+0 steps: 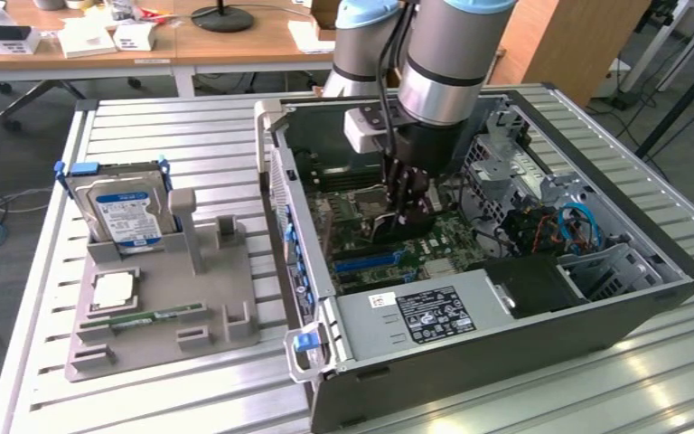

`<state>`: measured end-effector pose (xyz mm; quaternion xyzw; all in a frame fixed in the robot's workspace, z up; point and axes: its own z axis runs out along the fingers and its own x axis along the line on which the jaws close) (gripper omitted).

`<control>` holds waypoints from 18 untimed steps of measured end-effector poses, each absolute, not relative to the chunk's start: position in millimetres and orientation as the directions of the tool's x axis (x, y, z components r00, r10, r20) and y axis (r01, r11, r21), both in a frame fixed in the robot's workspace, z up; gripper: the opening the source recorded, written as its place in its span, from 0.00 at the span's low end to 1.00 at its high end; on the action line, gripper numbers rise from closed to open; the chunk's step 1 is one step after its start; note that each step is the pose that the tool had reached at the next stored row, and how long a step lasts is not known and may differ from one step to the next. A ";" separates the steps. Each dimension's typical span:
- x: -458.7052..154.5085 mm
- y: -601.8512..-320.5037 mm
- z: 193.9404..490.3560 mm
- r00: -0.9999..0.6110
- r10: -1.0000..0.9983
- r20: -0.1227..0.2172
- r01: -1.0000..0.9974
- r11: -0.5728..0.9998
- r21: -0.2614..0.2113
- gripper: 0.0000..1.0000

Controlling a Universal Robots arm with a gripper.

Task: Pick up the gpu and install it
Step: 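Insert the gpu into the slot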

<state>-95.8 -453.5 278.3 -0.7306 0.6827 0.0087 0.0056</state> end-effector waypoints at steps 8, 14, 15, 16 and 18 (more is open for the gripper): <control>-98.2 -455.3 278.4 0.068 -0.998 -0.020 -0.998 -0.068 0.004 0.26; -99.2 -455.4 278.3 0.068 -0.997 -0.020 -0.998 -0.068 0.004 0.26; -99.4 -455.4 278.3 0.068 -0.997 -0.020 -0.998 -0.068 0.004 0.26; -99.4 -455.4 278.4 0.068 -0.997 -0.020 -0.998 -0.068 0.004 0.26; -99.9 -455.4 277.8 0.068 -0.997 -0.020 -0.998 -0.068 0.004 0.26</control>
